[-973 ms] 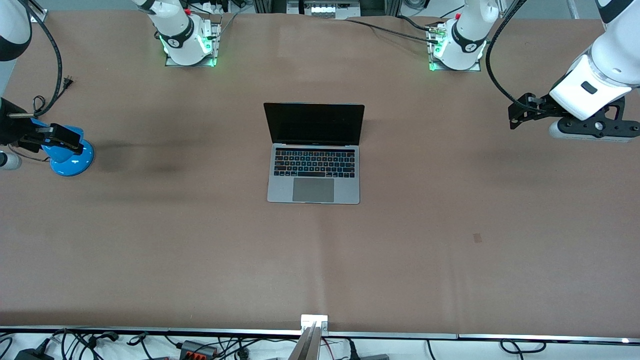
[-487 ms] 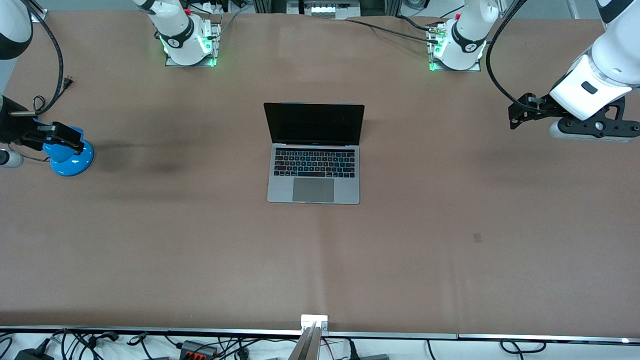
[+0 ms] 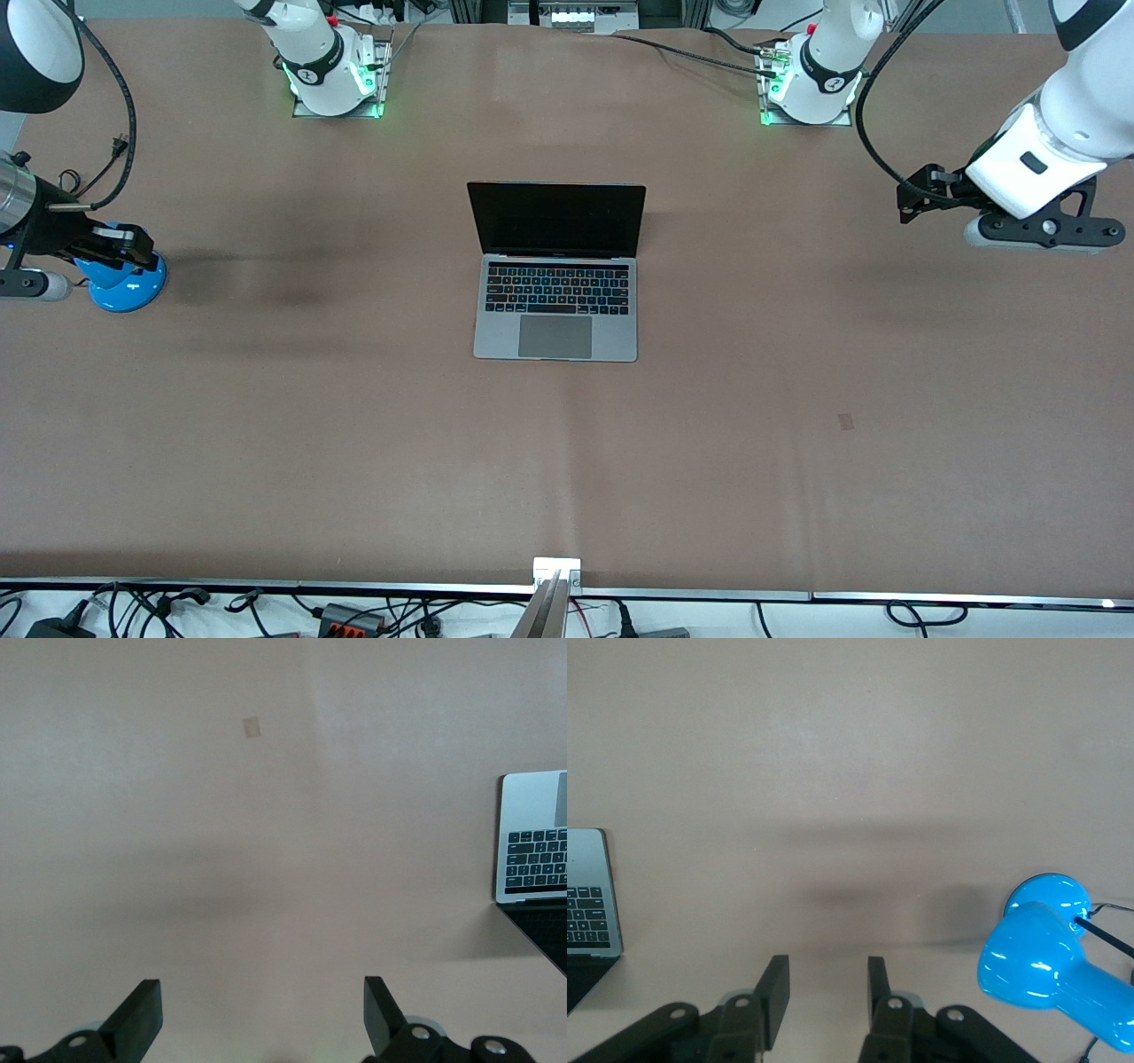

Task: Close laptop with both arms from behind
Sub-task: 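Move the right gripper toward the laptop while the left gripper approaches too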

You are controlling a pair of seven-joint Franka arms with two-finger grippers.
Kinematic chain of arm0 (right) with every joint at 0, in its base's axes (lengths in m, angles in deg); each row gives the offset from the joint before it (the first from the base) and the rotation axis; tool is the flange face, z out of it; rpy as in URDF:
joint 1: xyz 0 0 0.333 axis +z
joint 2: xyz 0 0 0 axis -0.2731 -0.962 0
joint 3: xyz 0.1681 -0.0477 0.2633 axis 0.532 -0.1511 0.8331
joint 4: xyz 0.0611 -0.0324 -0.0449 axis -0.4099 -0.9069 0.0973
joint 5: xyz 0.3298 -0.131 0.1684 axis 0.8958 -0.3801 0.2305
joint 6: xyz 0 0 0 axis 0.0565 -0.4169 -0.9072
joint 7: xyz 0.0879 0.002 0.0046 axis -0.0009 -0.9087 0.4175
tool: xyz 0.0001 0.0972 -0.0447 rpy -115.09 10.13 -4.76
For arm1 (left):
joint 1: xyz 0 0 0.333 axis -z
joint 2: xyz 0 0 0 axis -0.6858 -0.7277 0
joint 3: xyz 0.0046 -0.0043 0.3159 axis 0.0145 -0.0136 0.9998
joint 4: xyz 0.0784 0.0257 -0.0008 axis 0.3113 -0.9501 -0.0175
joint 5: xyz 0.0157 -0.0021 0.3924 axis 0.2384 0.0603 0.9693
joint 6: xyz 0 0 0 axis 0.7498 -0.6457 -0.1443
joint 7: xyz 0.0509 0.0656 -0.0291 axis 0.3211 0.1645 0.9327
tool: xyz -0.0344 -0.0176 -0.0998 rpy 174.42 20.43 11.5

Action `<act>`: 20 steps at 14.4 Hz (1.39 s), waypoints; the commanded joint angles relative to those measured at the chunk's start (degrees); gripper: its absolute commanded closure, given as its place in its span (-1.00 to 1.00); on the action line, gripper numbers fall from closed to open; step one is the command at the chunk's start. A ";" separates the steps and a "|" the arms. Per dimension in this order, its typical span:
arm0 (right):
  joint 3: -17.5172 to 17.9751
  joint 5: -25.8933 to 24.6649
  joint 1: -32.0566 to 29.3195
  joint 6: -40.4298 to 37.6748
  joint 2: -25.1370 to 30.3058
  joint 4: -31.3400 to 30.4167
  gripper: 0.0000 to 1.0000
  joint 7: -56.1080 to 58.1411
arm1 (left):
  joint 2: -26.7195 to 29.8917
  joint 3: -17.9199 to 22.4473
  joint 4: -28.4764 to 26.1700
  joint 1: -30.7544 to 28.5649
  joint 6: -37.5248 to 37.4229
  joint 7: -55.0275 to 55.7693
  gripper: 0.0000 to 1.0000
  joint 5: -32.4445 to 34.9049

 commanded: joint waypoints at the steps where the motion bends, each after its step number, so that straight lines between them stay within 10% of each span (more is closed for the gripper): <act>1: 0.99 0.78 0.06 -0.03 1.20 -1.92 0.66 -0.85 | -1.84 -0.01 1.78 0.06 -1.93 0.11 -1.00 -0.57; 5: 0.99 0.78 1.99 -0.12 1.20 -3.33 1.00 -1.02 | -2.81 -0.09 1.17 0.06 -7.98 -0.15 -1.00 -0.57; 12: 1.08 0.87 6.03 -0.29 1.20 -3.94 1.00 -3.38 | -6.15 -0.27 1.25 -0.82 -12.13 0.64 0.88 -11.56; 20: 1.08 5.53 17.72 -2.14 -2.83 -4.65 1.00 -9.46 | -6.23 -1.32 -0.15 0.15 -16.51 0.64 0.98 -12.43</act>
